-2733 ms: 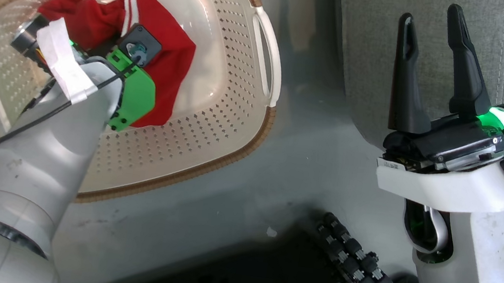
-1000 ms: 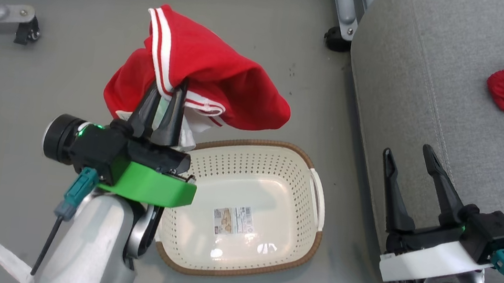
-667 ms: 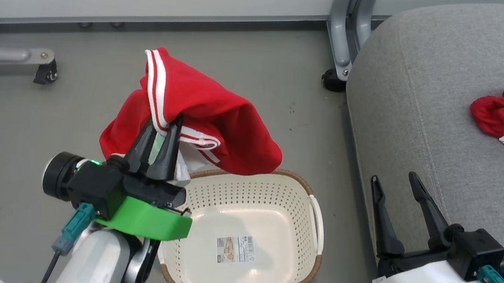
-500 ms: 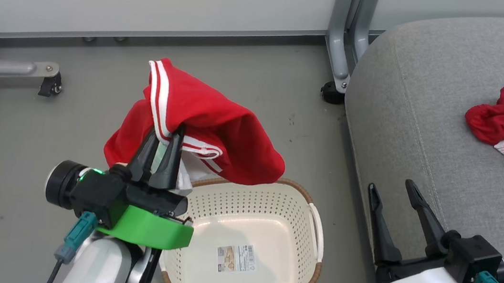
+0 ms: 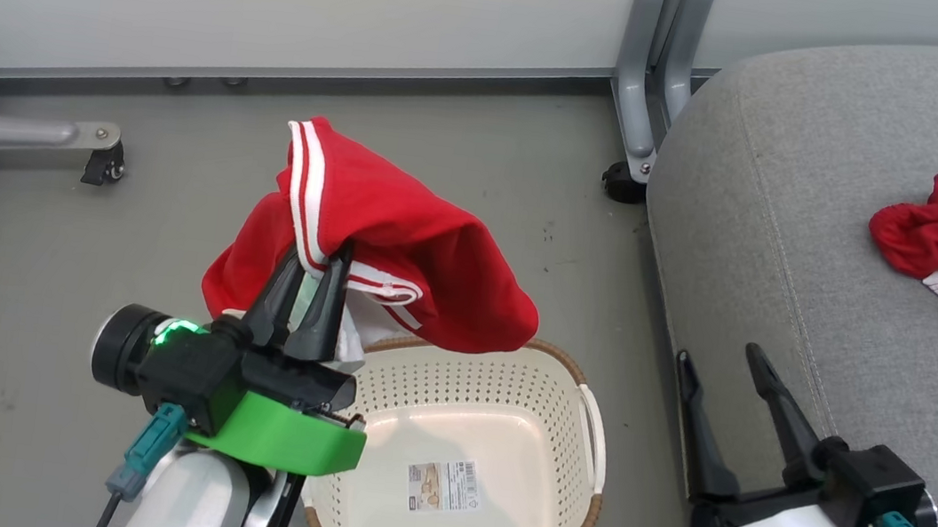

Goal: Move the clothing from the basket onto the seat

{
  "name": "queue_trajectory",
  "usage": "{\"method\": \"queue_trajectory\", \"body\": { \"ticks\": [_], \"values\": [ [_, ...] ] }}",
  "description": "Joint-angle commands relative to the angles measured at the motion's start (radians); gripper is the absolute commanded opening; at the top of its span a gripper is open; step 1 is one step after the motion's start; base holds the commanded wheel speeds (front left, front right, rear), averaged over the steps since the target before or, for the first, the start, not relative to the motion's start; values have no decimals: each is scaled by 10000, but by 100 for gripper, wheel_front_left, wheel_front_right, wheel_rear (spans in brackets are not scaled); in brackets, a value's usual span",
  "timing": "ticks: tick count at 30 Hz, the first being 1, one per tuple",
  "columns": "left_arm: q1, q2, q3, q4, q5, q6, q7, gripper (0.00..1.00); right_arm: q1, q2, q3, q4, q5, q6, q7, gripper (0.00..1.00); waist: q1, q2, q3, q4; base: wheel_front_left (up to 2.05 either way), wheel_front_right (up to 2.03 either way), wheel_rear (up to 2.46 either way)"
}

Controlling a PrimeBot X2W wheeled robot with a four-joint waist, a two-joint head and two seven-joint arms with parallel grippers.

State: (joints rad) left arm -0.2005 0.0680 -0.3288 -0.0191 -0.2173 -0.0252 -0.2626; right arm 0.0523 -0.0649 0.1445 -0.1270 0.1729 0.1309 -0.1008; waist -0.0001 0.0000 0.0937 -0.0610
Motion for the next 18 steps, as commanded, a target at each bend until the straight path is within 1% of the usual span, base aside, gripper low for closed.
{"method": "queue_trajectory", "body": {
  "ticks": [1,5,12,14,18],
  "values": [
    [31,-24,6,-40,99,-6,-31,0,-59,-23,157,-23,49,-3,43,100,1,0,38,-2,0,0,0],
    [-189,-37,-29,-84,141,-15,-31,0,-497,-343,970,59,264,-3,192,100,1,0,182,8,0,0,0],
    [-454,-58,-130,-282,144,-87,-31,0,-2017,-861,3257,514,1102,-3,228,100,1,0,448,159,0,0,0],
    [-507,-67,-195,-302,150,-104,-31,0,-2542,-929,3838,768,1341,-3,143,100,1,0,507,245,0,0,0],
    [-602,-93,-339,-363,86,-101,-31,0,-3607,-950,4659,1385,1691,-3,-127,100,1,0,631,404,0,0,0]
  ]
}}
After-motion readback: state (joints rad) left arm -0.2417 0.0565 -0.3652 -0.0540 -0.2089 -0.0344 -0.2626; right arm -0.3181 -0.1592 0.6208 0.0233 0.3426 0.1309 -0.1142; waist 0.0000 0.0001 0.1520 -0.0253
